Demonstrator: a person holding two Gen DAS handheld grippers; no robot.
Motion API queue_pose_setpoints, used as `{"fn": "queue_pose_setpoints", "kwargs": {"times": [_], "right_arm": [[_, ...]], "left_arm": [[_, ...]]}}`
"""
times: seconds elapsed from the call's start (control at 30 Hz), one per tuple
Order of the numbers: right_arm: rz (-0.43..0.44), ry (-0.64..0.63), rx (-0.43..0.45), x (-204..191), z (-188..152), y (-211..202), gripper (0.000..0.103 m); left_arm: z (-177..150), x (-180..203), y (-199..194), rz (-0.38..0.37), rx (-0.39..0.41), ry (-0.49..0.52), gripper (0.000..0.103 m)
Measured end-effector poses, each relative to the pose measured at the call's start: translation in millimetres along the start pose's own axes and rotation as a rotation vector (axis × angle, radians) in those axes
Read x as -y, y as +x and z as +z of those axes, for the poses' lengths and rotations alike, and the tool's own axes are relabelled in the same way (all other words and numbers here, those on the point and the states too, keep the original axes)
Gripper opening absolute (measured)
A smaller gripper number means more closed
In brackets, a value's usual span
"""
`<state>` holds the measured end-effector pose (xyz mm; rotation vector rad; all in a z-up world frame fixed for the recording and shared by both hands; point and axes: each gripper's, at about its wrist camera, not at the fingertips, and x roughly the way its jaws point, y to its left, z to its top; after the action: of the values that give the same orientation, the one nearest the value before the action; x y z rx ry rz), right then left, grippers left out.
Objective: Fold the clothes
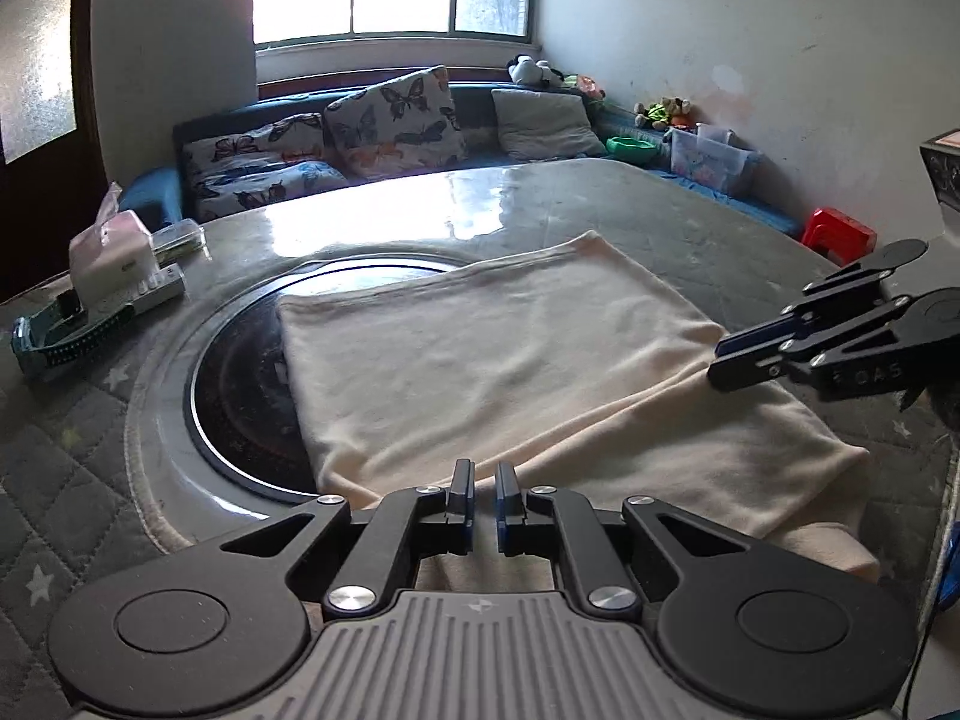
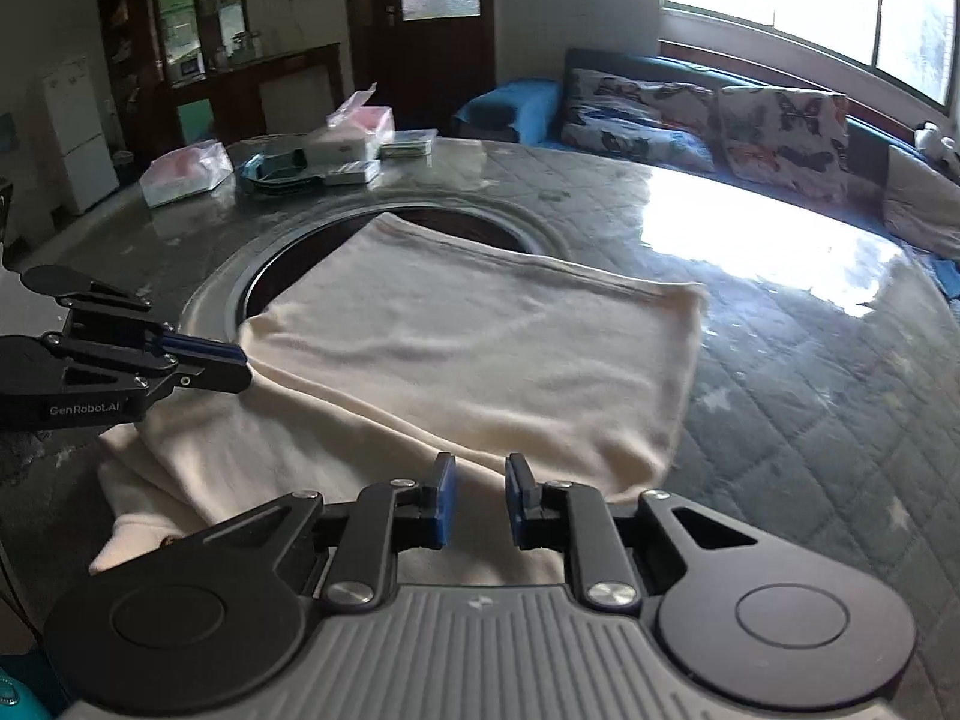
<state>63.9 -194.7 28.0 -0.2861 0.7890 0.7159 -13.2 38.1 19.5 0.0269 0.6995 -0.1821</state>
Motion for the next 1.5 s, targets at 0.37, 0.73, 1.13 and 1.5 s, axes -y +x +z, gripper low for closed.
{"fn": "queue_pose_setpoints", "kwargs": {"times": [0.37,0.73,1.13,1.5], "right_arm": [[0.037,-0.07,-0.005,-16.8,-5.1,-18.3,0.017],[0.043,-0.088,-0.037,-31.2,-38.1,-37.8,0.018],[0.024,-0.085,-0.002,-30.0,-46.6,-59.4,0.03],[-0.014,-0.209,-0.043,-37.7,-61.3,-77.1,0.047]], "left_arm": [[-9.9,8.8,-14.3,-0.014,-0.002,0.066,0.01],[-37.8,28.0,-36.7,-0.01,-0.008,0.152,0.014],[-61.8,36.0,-80.4,-0.038,-0.009,0.312,0.036],[-75.2,62.5,-63.0,-0.085,0.026,0.367,0.036]]}}
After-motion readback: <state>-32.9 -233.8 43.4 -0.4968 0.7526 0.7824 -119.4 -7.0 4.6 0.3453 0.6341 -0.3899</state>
